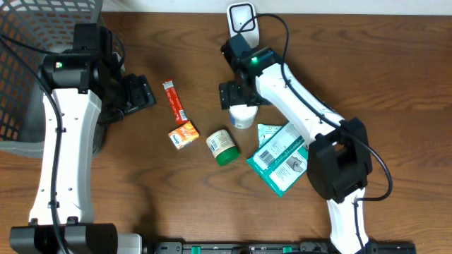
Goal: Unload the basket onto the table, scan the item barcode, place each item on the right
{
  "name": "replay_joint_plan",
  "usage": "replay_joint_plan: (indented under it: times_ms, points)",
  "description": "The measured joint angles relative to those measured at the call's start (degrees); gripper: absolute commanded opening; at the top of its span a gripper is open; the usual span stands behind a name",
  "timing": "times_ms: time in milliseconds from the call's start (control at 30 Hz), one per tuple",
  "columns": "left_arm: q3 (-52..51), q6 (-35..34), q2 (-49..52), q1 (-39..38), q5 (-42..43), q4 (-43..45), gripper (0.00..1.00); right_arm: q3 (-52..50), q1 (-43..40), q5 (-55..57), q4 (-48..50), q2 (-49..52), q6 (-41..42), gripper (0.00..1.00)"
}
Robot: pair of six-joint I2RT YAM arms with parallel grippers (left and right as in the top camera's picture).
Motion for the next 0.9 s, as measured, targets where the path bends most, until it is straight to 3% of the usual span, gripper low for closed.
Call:
replay_joint_plan:
  times_ms: [900]
  points:
    - [0.00, 0.00, 0.00, 0.00, 0.00, 0.00, 0.84, -3.93, 1.40, 1.33, 2.05, 0.11, 0.00, 0.99]
